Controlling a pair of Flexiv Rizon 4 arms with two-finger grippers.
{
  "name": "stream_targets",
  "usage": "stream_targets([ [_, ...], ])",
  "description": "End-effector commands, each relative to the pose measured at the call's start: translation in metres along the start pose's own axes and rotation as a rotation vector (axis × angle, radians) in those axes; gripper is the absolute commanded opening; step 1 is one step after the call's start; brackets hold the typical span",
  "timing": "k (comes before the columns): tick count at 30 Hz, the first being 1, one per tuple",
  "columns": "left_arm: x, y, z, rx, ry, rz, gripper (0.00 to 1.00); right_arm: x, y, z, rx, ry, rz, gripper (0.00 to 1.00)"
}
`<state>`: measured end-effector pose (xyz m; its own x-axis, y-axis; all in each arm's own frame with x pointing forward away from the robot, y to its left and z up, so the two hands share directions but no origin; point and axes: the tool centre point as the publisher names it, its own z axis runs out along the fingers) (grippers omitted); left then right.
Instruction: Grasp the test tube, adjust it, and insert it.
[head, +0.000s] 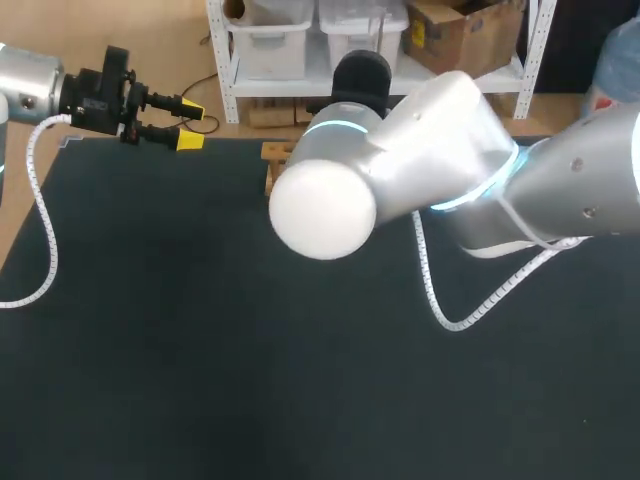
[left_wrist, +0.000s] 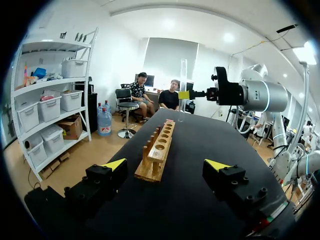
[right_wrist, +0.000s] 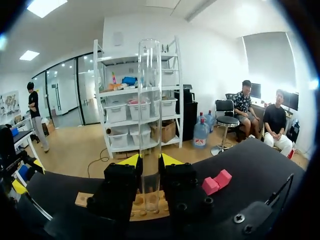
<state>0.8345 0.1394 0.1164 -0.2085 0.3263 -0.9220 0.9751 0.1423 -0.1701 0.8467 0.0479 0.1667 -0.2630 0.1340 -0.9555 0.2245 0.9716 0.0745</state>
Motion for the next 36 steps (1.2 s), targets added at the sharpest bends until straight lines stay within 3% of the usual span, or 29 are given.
stream_targets([
  [1, 0.001, 0.001, 0.000, 0.001, -0.001, 0.002, 1.00, 0.006, 0.001, 0.006, 0.012, -0.040, 0.009, 0.00],
  [11, 0.001, 0.001, 0.000, 0.001, -0.001, 0.002, 1.00, 0.009, -0.001, 0.019, 0.029, -0.098, 0.009, 0.00],
  [36, 0.001, 0.001, 0.000, 0.001, -0.001, 0.002, 1.00, 0.021, -0.003, 0.027, 0.030, -0.064, 0.013, 0.00],
])
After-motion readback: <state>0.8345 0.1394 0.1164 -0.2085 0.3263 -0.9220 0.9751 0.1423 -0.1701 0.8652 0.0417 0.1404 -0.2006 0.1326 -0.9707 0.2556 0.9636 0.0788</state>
